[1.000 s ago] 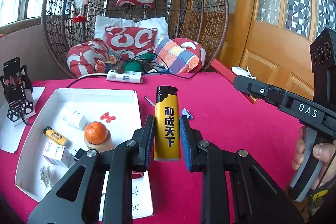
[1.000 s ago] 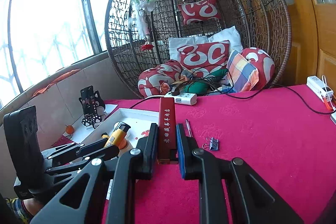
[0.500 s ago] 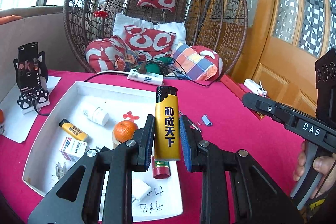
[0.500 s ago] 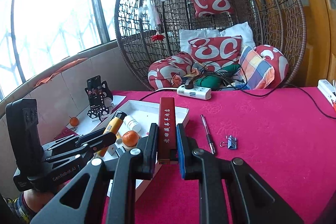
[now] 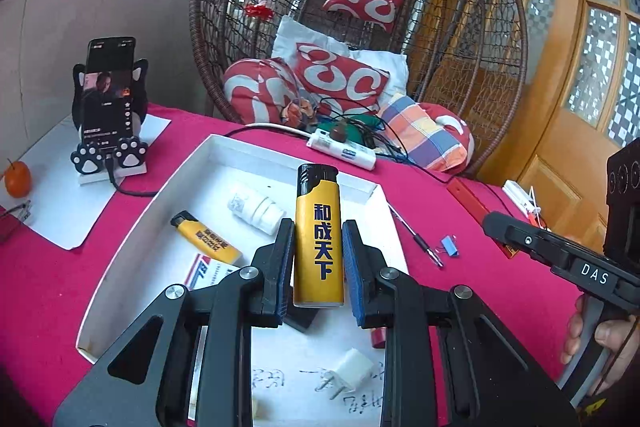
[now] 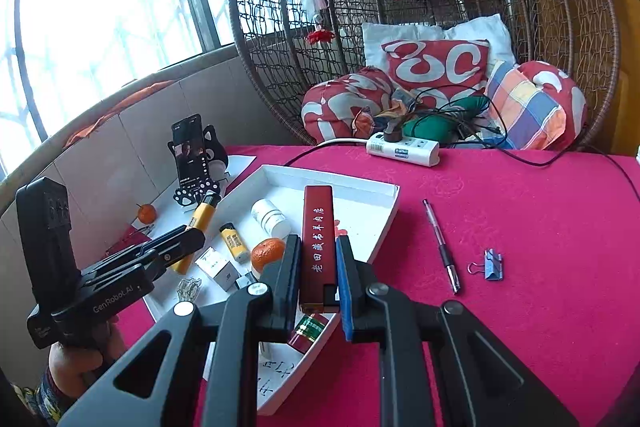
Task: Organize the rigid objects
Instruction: 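Carry the yellow and red lighters into the white tray and open both tools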
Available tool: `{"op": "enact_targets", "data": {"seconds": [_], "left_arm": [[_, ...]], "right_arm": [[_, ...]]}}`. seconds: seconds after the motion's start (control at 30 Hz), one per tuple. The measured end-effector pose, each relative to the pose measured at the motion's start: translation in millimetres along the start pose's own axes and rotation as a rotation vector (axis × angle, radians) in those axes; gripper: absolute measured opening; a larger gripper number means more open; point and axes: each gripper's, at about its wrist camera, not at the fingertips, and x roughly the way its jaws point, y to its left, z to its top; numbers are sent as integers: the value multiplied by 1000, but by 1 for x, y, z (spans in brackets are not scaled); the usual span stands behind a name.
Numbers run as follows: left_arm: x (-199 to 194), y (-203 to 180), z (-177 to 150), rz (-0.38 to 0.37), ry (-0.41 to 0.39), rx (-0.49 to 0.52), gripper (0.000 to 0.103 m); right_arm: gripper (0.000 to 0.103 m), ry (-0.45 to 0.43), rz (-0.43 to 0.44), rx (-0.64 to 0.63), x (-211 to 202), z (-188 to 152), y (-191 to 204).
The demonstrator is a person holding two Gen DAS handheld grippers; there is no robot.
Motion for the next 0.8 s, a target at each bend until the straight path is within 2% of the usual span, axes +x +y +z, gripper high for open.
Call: {"op": "enact_targets", "data": {"seconds": [0.2, 0.5, 0.7, 0.73, 0.77, 0.8], "left_arm": [[6, 27, -2, 38, 13, -56, 23], [22, 25, -10, 23, 62, -52, 23], [26, 30, -12, 49, 79, -56, 24], [26, 31, -11, 59, 74, -58, 34], [26, 32, -11, 64, 69, -66, 57], [25, 33, -10, 67, 64, -77, 71]], "right_arm": [[16, 37, 11, -9, 28, 6, 8], [16, 92, 12, -1, 68, 5, 13], [16, 103, 9, 24, 82, 3, 14], [16, 97, 4, 29, 81, 2, 14], [17, 95, 1, 31, 80, 1, 14], [18, 91, -6, 36, 79, 0, 14]]}}
